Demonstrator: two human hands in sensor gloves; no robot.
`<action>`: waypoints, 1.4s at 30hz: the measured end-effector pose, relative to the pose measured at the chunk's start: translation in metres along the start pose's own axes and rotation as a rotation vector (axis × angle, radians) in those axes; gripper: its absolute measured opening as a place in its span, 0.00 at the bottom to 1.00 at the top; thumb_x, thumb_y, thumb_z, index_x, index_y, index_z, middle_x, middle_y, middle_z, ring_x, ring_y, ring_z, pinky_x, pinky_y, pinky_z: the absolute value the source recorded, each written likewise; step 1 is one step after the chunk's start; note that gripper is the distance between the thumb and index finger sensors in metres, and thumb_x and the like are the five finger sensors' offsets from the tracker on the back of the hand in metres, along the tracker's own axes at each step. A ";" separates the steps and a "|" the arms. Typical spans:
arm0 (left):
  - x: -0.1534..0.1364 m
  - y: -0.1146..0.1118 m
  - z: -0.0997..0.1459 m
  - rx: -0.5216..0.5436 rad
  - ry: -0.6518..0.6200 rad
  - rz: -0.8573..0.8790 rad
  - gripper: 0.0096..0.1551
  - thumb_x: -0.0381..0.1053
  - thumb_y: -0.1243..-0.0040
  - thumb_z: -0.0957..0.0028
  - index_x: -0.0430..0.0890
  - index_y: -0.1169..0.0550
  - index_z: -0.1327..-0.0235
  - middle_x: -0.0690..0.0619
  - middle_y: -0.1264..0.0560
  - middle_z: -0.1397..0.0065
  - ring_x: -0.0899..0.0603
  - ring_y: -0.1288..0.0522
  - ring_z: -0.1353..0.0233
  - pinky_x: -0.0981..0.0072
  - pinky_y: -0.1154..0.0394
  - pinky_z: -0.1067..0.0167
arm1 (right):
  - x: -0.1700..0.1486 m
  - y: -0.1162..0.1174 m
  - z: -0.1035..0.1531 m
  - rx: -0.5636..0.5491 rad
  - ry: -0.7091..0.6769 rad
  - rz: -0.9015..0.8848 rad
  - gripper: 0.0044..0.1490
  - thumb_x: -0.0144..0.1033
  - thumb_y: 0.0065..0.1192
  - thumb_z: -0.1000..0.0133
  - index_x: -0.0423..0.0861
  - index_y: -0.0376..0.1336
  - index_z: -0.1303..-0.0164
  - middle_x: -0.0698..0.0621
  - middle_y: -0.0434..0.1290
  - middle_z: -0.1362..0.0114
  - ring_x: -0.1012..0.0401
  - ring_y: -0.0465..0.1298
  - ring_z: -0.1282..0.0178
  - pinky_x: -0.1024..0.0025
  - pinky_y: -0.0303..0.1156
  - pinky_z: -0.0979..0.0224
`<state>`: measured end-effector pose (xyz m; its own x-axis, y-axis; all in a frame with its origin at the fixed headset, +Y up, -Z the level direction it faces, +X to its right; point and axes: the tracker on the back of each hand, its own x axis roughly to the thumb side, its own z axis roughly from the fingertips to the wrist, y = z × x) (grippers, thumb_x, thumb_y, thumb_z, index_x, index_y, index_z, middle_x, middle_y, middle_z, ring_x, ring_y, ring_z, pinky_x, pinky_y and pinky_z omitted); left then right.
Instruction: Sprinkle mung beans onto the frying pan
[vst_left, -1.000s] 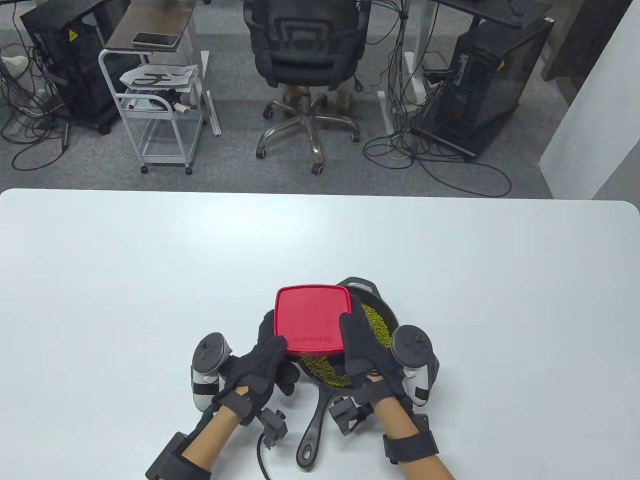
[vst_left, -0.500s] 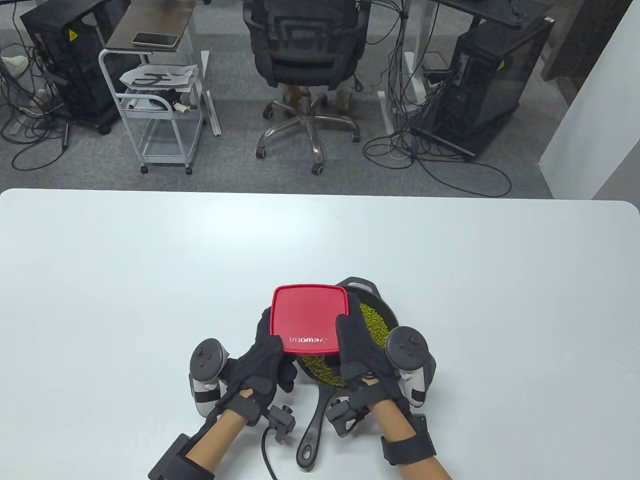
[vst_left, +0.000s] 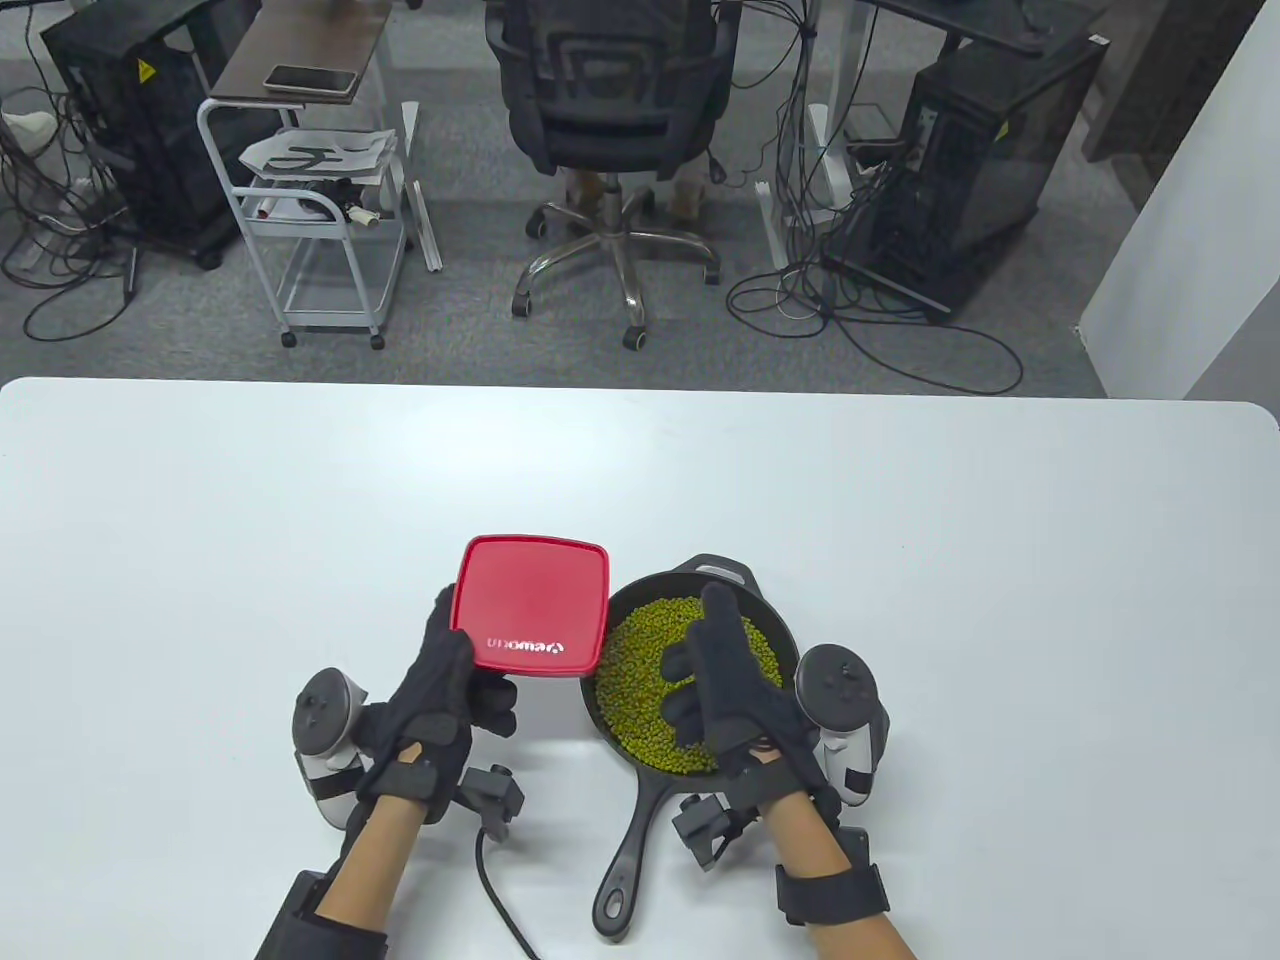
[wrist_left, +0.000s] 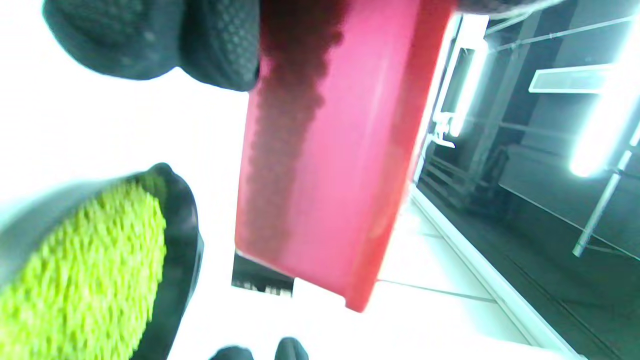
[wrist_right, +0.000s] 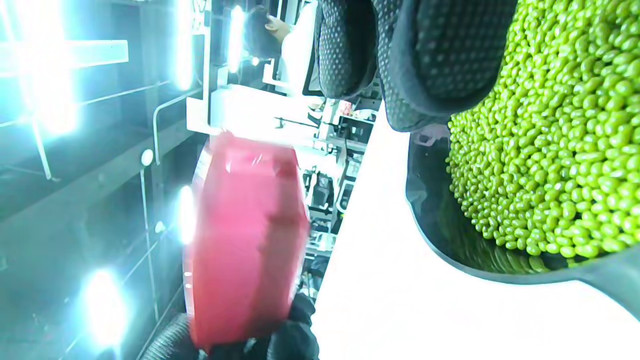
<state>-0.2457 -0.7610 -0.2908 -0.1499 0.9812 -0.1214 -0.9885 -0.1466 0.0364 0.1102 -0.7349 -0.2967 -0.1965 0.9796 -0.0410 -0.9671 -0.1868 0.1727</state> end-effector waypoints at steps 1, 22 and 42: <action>0.000 0.004 -0.001 0.015 0.013 -0.001 0.45 0.72 0.53 0.43 0.58 0.49 0.16 0.36 0.36 0.27 0.38 0.22 0.48 0.51 0.18 0.55 | 0.000 -0.001 0.000 -0.002 0.000 -0.002 0.52 0.69 0.36 0.35 0.47 0.34 0.12 0.37 0.67 0.25 0.37 0.75 0.44 0.59 0.77 0.48; -0.035 0.040 -0.016 0.189 0.285 -0.136 0.44 0.68 0.52 0.42 0.53 0.45 0.16 0.29 0.40 0.25 0.35 0.23 0.48 0.50 0.19 0.56 | 0.000 -0.003 0.001 0.004 0.007 0.001 0.51 0.67 0.37 0.35 0.45 0.37 0.12 0.39 0.69 0.27 0.37 0.75 0.44 0.58 0.78 0.49; -0.033 0.048 -0.017 0.268 0.328 -0.226 0.42 0.61 0.53 0.41 0.43 0.43 0.18 0.37 0.51 0.22 0.37 0.26 0.46 0.56 0.20 0.60 | -0.002 0.002 0.002 0.040 0.007 0.020 0.51 0.67 0.37 0.35 0.45 0.38 0.12 0.39 0.70 0.27 0.37 0.75 0.44 0.58 0.78 0.49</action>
<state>-0.2882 -0.8030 -0.3021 0.0281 0.8868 -0.4613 -0.9639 0.1463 0.2225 0.1094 -0.7371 -0.2948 -0.2168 0.9752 -0.0443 -0.9558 -0.2028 0.2128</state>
